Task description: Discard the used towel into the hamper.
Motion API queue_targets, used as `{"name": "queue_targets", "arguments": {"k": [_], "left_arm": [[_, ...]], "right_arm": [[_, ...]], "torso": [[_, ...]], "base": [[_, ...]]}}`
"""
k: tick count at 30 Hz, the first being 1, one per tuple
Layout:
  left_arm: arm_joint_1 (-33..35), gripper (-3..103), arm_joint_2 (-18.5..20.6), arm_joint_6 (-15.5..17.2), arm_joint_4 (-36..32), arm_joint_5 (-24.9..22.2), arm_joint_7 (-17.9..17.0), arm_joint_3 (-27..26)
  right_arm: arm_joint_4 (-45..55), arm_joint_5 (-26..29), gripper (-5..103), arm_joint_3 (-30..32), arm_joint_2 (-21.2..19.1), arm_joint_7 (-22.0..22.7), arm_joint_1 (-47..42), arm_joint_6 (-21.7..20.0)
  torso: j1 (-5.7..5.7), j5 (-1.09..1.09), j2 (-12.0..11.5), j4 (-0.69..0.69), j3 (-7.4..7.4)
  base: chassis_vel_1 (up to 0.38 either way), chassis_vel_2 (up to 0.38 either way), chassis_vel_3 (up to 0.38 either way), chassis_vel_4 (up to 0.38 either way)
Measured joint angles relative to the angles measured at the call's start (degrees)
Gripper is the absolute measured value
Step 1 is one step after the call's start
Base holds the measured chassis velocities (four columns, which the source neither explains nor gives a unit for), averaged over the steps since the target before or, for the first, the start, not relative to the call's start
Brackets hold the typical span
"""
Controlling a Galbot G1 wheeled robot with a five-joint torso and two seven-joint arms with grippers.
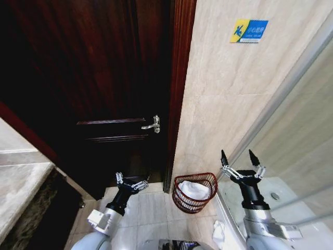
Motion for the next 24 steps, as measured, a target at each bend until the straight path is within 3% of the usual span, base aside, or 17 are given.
{"name": "queue_targets", "arguments": {"k": [24], "left_arm": [[0.00,100,0.00,0.00,0.00,0.00,0.00,0.00]], "right_arm": [[0.37,0.18,100,-0.14,0.32,-0.43,-0.32,0.58]], "torso": [[0.01,0.00,0.00,0.00,0.00]], "base": [[0.082,-0.082,-0.079,0.078]]}}
